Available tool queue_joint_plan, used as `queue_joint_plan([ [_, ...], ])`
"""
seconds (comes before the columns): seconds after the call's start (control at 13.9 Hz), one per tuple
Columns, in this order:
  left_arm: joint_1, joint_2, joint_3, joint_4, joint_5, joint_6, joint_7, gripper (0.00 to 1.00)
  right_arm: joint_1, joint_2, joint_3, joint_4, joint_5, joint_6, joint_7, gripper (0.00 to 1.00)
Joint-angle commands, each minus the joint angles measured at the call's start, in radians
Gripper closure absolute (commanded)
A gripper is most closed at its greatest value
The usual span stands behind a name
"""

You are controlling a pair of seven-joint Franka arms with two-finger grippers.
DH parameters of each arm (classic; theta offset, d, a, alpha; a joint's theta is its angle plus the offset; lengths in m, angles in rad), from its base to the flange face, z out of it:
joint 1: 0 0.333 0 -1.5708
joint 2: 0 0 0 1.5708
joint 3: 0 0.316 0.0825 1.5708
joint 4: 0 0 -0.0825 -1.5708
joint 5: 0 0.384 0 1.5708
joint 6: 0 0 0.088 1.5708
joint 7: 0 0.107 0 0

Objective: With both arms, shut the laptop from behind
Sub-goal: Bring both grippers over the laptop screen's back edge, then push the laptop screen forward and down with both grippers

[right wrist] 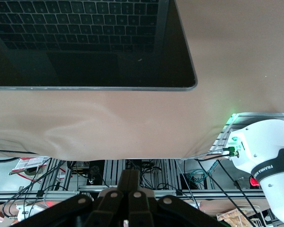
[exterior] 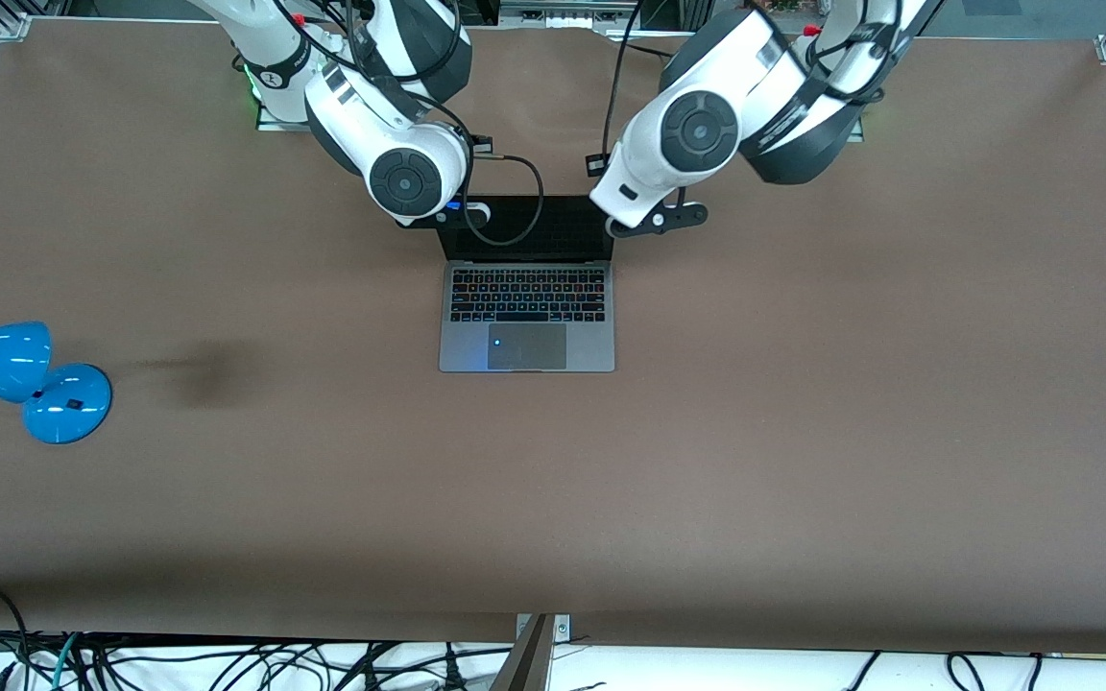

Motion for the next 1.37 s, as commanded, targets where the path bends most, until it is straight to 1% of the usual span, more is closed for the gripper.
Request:
queue_joint_plan([
  [0.0,-0.013,0.028,-0.001,0.0,-0.021,0.025,-0.036,1.0,0.002,0.021,-0.009,-0.001,0.0,0.006,-0.043,1.0],
  [0.29,-0.028,0.069,-0.001,-0.002,-0.021,0.042,-0.076,1.0,0.0,0.044,-0.011,-0.001,-0.055,0.046,-0.057,1.0],
  [0.58,-0.054,0.08,0.001,-0.057,-0.013,0.123,-0.103,1.0,0.0,0.05,-0.034,-0.001,-0.087,0.06,-0.101,1.0],
  [0.72,-0.054,0.083,0.001,-0.069,-0.01,0.126,-0.103,1.0,0.0,0.05,-0.043,0.0,-0.103,0.078,-0.114,1.0],
  [1.08,-0.056,0.103,0.004,-0.065,-0.005,0.166,-0.103,1.0,0.0,0.05,-0.052,0.005,-0.104,0.109,-0.137,1.0],
  [1.3,-0.057,0.118,0.004,-0.059,0.025,0.192,-0.106,1.0,0.0,0.05,-0.055,0.01,-0.103,0.115,-0.151,1.0],
])
